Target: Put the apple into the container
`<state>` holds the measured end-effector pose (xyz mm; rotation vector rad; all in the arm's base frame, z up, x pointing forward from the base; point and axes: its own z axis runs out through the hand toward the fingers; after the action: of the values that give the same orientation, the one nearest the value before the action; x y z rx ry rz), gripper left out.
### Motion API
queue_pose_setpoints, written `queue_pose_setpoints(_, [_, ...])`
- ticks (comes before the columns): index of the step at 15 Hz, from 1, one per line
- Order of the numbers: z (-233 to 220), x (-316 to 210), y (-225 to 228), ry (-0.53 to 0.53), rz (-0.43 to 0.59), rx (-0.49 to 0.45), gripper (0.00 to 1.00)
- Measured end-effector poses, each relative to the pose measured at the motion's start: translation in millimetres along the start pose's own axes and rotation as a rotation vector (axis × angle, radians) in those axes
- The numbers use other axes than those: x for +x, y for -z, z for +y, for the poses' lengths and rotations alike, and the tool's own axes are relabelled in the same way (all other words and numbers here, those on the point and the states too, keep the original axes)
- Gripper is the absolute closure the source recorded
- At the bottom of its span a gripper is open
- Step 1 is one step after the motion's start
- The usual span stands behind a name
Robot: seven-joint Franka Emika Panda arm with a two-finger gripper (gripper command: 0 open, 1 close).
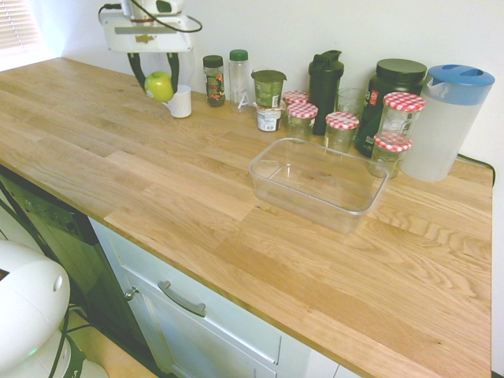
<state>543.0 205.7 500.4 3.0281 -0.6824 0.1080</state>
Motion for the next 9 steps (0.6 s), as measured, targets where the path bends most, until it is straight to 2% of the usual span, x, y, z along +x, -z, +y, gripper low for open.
queue_pose_setpoints(2, [48.4, 36.7, 4.5, -0.132, -0.001, -0.014, 1.0])
queue_pose_setpoints(5, [132.5, 77.7, -17.3, -0.293, -0.033, -0.054, 1.0])
queue_pose_setpoints(9, [251.9, 95.2, -32.1, -0.42, -0.052, -0.061, 1.0])
